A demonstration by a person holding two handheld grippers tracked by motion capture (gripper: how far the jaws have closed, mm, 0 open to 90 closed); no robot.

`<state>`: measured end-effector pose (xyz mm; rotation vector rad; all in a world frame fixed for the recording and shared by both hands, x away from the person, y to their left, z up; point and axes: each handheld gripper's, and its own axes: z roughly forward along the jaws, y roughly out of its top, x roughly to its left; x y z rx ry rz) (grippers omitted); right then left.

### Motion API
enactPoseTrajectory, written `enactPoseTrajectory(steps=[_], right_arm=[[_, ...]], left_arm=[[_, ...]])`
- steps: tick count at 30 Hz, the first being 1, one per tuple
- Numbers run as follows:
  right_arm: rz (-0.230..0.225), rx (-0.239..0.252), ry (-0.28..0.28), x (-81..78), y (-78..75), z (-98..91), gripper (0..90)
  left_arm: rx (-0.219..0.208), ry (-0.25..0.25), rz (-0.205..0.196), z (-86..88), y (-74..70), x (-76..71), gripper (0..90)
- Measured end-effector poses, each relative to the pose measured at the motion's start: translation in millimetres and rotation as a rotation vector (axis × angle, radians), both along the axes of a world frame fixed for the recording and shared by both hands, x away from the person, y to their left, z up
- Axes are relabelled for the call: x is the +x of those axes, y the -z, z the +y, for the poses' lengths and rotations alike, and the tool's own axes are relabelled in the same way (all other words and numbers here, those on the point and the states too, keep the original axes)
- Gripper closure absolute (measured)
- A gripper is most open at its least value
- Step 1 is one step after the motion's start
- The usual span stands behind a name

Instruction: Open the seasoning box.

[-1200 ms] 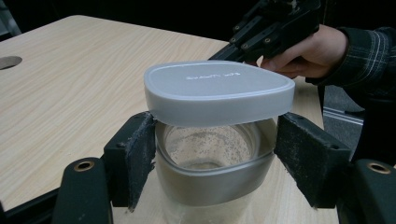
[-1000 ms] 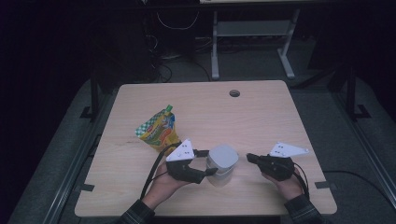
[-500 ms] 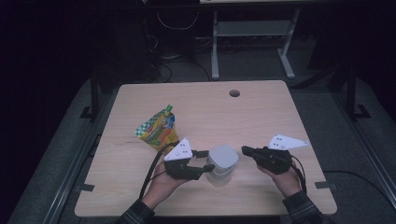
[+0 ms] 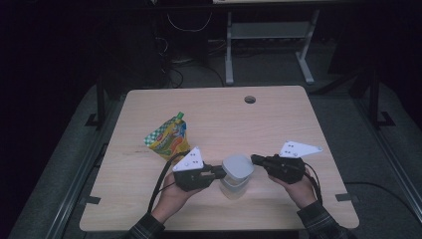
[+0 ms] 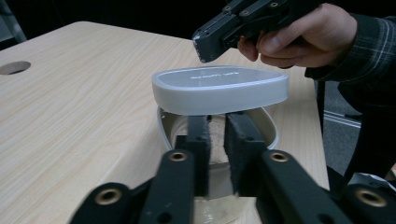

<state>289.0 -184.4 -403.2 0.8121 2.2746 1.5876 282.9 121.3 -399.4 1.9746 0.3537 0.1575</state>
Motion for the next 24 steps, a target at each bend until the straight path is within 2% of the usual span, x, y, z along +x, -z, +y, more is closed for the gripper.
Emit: enactPoseTrajectory(steps=[3, 24], right_arm=[[0.004, 0.003, -0.002, 0.0, -0.1, 0.3, 89.9], [0.0, -0.014, -0.009, 5.5, 0.6, 8.1, 90.0]], left_arm=[[-0.004, 0.005, -0.001, 0.0, -1.1, -0.7, 89.4], [-0.031, 0.018, -0.004, -2.7, -10.6, 0.3, 89.7]])
